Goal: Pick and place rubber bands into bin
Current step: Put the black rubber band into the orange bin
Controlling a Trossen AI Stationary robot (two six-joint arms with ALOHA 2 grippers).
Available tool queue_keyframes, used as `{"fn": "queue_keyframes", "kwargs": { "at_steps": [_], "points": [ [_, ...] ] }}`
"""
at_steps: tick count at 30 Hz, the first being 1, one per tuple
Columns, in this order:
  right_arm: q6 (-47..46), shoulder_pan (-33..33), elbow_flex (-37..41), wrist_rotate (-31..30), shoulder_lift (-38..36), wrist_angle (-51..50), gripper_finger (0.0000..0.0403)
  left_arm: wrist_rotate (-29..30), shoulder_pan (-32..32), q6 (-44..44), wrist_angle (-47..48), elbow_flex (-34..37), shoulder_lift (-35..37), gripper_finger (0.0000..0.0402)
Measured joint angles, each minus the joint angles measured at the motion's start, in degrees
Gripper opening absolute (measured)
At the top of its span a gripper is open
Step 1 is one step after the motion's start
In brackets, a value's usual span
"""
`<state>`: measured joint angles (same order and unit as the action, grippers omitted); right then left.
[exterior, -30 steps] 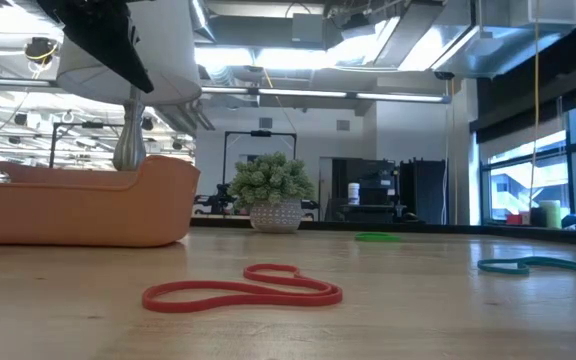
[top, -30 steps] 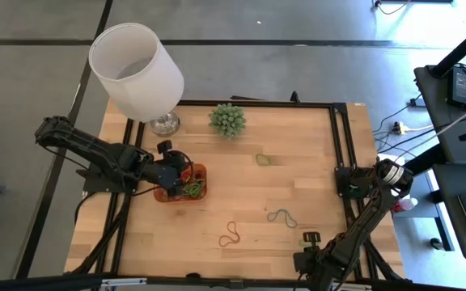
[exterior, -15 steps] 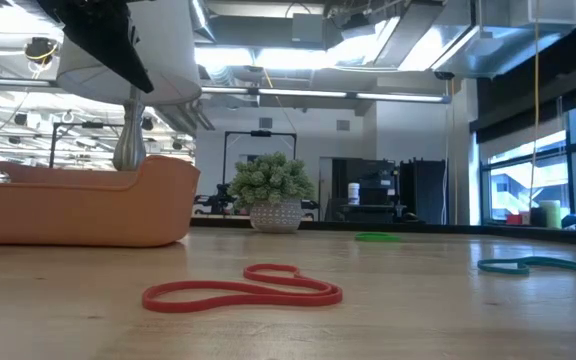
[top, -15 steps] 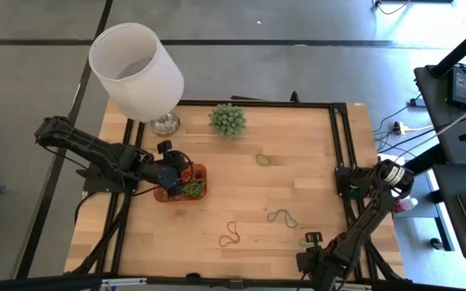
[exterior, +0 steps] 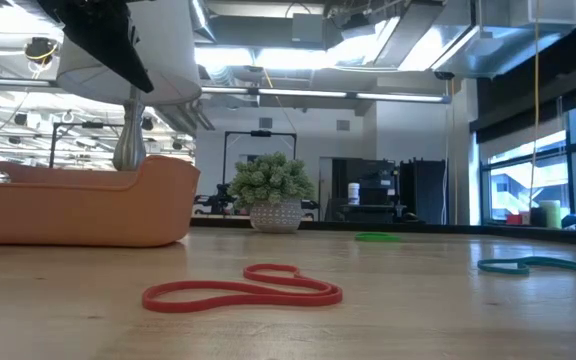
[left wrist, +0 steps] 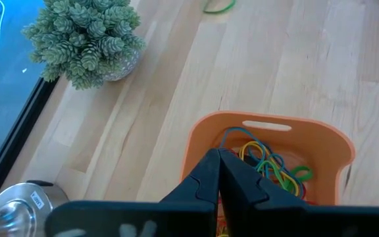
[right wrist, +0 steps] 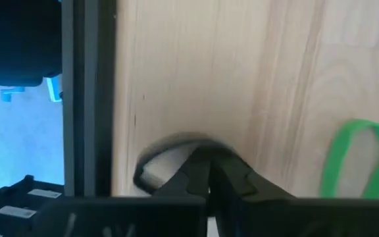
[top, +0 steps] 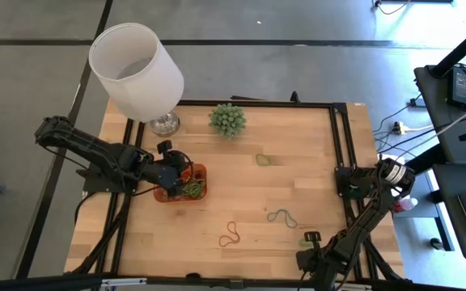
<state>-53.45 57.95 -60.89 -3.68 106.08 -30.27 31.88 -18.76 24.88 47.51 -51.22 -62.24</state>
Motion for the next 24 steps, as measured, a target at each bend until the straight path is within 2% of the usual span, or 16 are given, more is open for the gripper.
{"fn": "queue_keyframes", "kwargs": {
  "at_steps": [3, 6, 14, 17, 22, 24],
  "points": [
    [-0.20, 0.13, -1.28, -2.43, 0.00, -3.83, 0.0004, 0.00, 0.00, 0.00, 0.00, 0.00, 0.00, 0.0006],
    [-0.03, -0.12, -2.21, -7.48, -0.49, -9.19, 0.0003, 0.02, 0.00, 0.00, 0.00, 0.00, 0.00, 0.0006],
    [1.82, -0.91, -4.55, -16.03, -1.81, -14.18, 0.0001, 0.04, 0.00, -0.09, -0.15, 0.00, 0.00, 0.0006],
    [2.77, -2.02, -4.56, -16.14, -1.84, -14.34, 0.0001, 0.10, -0.01, -0.09, -0.20, 0.00, 0.00, 0.0006],
    [4.70, -3.06, -4.56, -9.60, -1.84, -14.32, 0.0007, 0.00, 0.00, -0.04, -0.20, 0.00, 0.00, 0.0006],
    [4.82, -3.14, -4.56, -9.00, -1.84, -14.30, 0.0017, 0.02, 0.00, -0.04, -0.20, 0.00, 0.00, 0.0006]
  ]
}}
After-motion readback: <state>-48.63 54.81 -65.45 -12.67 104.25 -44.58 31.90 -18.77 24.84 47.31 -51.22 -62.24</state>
